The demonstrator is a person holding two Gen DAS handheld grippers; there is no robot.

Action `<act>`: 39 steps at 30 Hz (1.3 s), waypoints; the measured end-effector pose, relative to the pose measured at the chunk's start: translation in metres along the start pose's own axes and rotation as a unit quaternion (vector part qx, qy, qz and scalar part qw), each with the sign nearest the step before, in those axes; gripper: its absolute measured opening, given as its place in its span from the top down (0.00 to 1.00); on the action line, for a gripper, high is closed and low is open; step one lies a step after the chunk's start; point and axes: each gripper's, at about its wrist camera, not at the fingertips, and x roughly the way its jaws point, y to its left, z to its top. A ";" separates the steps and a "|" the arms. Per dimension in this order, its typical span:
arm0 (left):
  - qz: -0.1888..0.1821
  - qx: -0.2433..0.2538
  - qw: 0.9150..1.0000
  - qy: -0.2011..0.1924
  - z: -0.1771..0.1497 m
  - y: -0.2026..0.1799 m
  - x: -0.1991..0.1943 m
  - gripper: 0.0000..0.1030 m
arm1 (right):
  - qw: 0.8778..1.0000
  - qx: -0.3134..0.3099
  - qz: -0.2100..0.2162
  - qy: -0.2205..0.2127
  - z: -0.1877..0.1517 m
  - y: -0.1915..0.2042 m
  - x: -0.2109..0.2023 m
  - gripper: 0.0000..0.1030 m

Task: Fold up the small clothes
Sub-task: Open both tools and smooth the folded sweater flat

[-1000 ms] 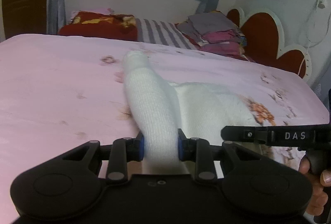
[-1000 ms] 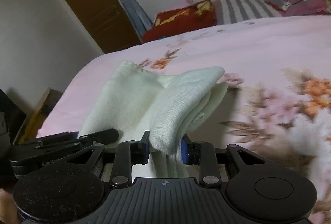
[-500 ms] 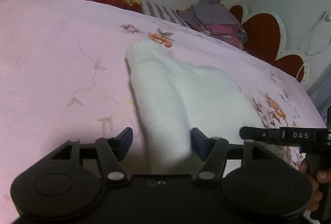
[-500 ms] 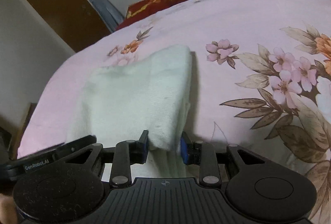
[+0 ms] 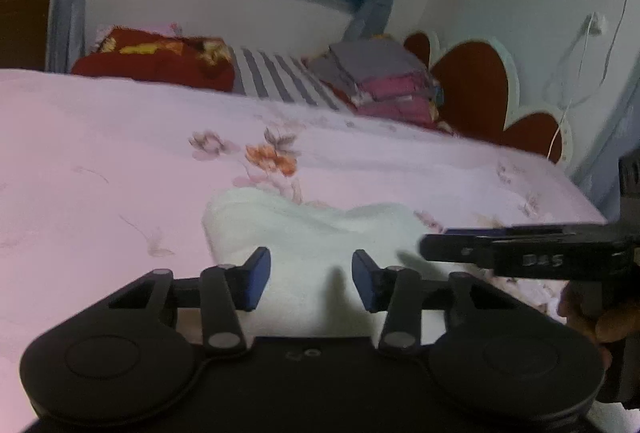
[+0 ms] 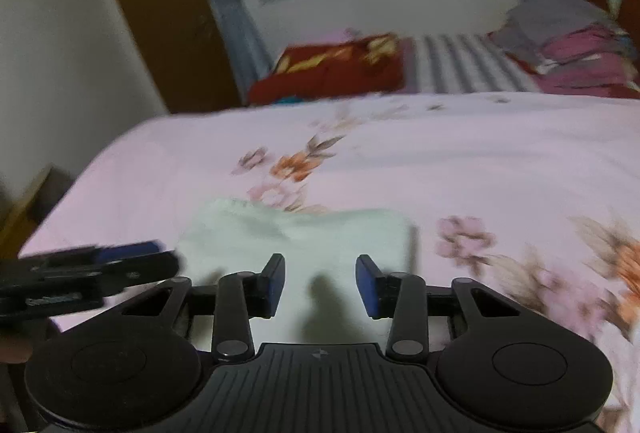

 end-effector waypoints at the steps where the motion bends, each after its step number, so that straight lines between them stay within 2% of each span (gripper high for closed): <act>1: -0.001 0.002 1.000 0.016 -0.004 -0.001 0.009 0.59 | 1.000 -0.012 -0.011 0.007 -0.001 0.003 0.012 0.61; 2: -0.007 0.005 0.999 0.036 -0.012 0.002 0.014 0.60 | 0.999 -0.022 -0.025 0.018 -0.003 0.003 0.023 0.62; 4: -0.007 0.016 0.999 0.034 -0.017 0.000 0.012 0.60 | 0.994 -0.041 -0.080 0.062 -0.014 -0.004 0.049 0.62; 6: -0.006 0.017 0.999 0.037 -0.016 -0.001 0.012 0.60 | 0.996 -0.015 -0.071 0.058 -0.017 -0.015 0.051 0.62; 10: -0.010 0.013 0.999 0.037 -0.017 0.003 0.011 0.60 | 0.994 -0.036 -0.083 0.058 -0.018 -0.010 0.052 0.62; 13: 0.002 0.021 0.999 0.034 -0.015 -0.001 0.003 0.59 | 0.995 -0.027 -0.081 0.058 -0.018 -0.011 0.052 0.62; 17: 0.006 0.033 0.999 0.023 -0.018 -0.017 -0.020 0.59 | 0.997 -0.021 -0.073 0.032 -0.014 -0.003 0.017 0.62; 21: 0.011 0.039 0.998 0.044 -0.031 -0.025 -0.014 0.59 | 0.997 -0.049 -0.044 0.043 -0.031 0.009 0.001 0.62; 24: 0.017 0.046 0.998 0.045 -0.035 -0.030 -0.007 0.59 | 0.992 -0.080 -0.078 0.050 -0.047 0.012 0.011 0.61; 25: 0.021 0.050 0.998 0.043 -0.036 -0.032 -0.008 0.59 | 0.993 -0.067 -0.083 0.046 -0.048 0.008 0.013 0.52; 28: 0.018 0.047 0.998 0.044 -0.039 -0.037 -0.017 0.59 | 0.994 -0.037 -0.086 0.049 -0.049 0.002 0.012 0.50; 30: 0.012 0.052 0.998 0.031 -0.045 -0.043 -0.033 0.59 | 0.994 -0.042 -0.090 0.041 -0.048 0.005 -0.003 0.60; 31: 0.008 0.051 0.998 0.028 -0.048 -0.044 -0.038 0.59 | 0.995 -0.048 -0.086 0.033 -0.048 0.009 -0.013 0.69; 32: 0.005 0.050 0.998 0.030 -0.054 -0.046 -0.041 0.59 | 0.995 -0.051 -0.079 0.028 -0.051 0.013 -0.023 0.73; 34: 0.005 0.050 0.998 0.038 -0.066 -0.049 -0.041 0.59 | 0.997 -0.055 -0.059 0.023 -0.058 0.017 -0.037 0.78; 36: 0.005 0.044 0.998 0.043 -0.077 -0.052 -0.038 0.59 | 0.998 -0.054 -0.029 0.029 -0.068 0.020 -0.045 0.78; 39: 0.009 0.041 0.998 0.037 -0.085 -0.058 -0.041 0.59 | 0.995 -0.080 -0.033 0.059 -0.085 0.022 -0.038 0.80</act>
